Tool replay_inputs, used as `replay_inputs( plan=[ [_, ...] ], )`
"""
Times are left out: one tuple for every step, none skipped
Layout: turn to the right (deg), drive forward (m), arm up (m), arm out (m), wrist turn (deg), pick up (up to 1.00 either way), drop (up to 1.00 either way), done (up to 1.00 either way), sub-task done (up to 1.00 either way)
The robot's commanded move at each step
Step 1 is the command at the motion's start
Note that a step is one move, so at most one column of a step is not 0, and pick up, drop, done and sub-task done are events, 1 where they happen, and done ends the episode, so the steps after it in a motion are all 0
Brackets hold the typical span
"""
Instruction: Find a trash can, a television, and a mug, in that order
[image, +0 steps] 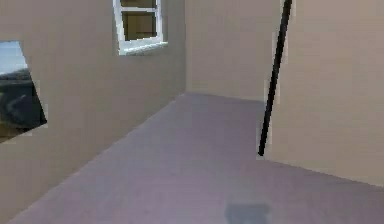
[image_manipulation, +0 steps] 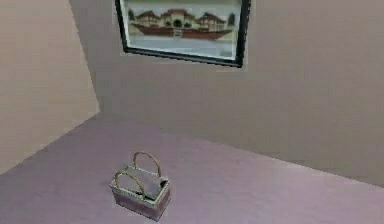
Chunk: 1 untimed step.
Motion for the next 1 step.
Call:
replay_inputs(
  plan=[
    [0.0, 1.00, 0.00, 0.00, 0.0, 0.00, 0.00, 0.00, 0.00]
  ],
)
